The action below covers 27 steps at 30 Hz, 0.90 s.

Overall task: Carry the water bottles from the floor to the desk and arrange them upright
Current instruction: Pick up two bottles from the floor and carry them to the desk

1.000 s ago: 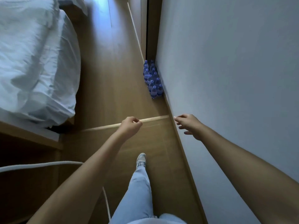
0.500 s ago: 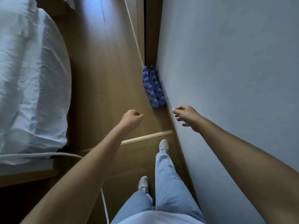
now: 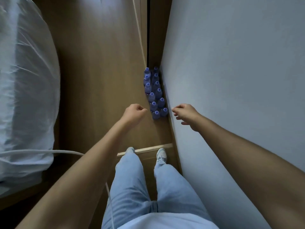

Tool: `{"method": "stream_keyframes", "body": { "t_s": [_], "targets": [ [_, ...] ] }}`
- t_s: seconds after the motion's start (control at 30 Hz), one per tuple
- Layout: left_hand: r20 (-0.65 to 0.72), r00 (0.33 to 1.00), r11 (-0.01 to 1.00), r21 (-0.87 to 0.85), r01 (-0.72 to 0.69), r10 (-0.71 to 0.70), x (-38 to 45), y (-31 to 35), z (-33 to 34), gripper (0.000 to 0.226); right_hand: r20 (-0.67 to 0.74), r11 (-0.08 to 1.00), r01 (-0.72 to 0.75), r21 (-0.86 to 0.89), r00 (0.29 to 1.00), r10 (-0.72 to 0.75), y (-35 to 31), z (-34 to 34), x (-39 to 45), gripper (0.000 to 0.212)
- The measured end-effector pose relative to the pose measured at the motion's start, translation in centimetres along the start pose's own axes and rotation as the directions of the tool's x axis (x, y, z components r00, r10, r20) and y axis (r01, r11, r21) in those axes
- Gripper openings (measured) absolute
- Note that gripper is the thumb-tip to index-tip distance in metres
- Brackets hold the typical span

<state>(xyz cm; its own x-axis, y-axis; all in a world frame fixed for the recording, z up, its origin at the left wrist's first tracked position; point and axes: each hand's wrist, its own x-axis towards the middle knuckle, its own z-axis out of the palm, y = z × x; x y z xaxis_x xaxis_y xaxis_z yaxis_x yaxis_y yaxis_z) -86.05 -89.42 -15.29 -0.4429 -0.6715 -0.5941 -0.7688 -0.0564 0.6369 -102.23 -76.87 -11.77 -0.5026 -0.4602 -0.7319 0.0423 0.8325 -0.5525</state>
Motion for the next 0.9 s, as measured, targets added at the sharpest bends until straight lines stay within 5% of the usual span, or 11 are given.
{"method": "stream_keyframes", "body": {
  "t_s": [0.53,0.9],
  "targets": [
    [0.255,0.963,0.942,0.293,-0.165,0.089,19.5,3.5,-7.0,0.015,-0.210,0.956,-0.132,0.263,0.959,0.190,-7.3,3.6,14.0,0.016],
    [0.361,0.929,0.873,0.422,-0.245,0.087,27.0,-2.3,1.0,0.012,-0.248,0.957,-0.170,0.236,0.941,0.229,0.3,6.4,23.5,0.022]
  ]
}}
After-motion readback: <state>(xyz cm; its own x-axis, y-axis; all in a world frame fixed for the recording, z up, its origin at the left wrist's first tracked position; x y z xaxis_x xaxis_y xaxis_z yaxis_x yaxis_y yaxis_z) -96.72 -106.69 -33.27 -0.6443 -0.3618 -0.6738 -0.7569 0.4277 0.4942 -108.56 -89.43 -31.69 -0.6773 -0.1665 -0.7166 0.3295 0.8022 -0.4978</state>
